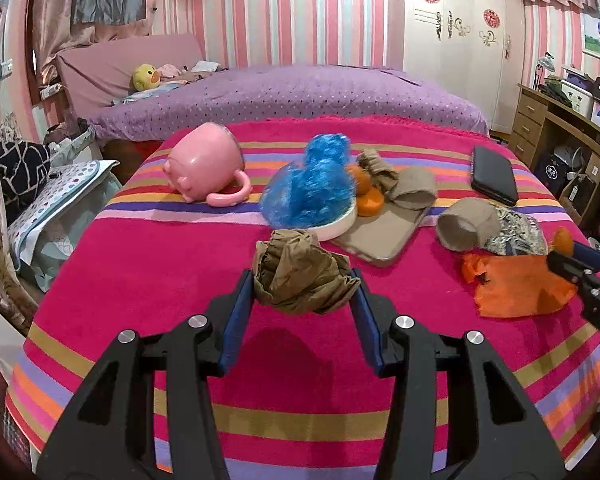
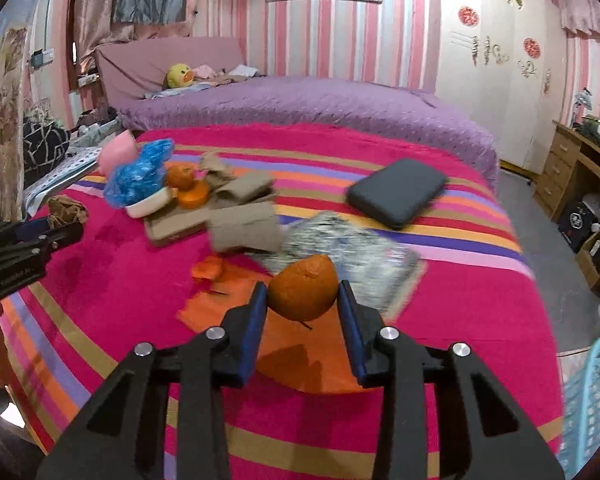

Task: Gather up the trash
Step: 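Carry the brown ball and tangerine with both tools over the blue basket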

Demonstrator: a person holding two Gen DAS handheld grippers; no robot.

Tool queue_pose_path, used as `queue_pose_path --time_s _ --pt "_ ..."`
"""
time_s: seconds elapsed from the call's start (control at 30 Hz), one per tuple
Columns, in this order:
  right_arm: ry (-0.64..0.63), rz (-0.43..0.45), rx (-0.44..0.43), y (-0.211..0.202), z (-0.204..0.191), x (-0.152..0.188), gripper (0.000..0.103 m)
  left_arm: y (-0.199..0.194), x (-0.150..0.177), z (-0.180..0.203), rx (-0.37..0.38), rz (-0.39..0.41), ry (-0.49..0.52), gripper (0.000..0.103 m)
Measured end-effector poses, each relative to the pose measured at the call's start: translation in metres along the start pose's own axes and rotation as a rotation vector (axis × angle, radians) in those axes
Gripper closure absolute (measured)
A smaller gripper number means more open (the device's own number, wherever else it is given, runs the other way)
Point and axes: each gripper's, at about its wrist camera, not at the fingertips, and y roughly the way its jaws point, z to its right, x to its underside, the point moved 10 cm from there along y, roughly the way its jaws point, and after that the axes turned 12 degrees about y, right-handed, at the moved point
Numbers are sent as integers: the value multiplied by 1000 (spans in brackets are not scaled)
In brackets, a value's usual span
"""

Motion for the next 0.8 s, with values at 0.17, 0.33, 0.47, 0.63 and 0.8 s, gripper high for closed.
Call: queue_pose_path --time_s 0.17,0.33,0.47,0.63,0.8 --pt "68 40 26 -27 64 -13 67 -16 -20 37 11 50 8 56" --pt "117 90 100 -59 133 -21 67 -27 -41 97 58 88 19 56" --pt "159 118 169 -86 195 -21 67 -29 -54 160 127 95 51 56" --pt "218 132 276 -118 280 -10 67 -41 -59 238 211 114 123 56" --pt "299 146 338 -145 346 7 67 -57 -66 319 296 138 201 56"
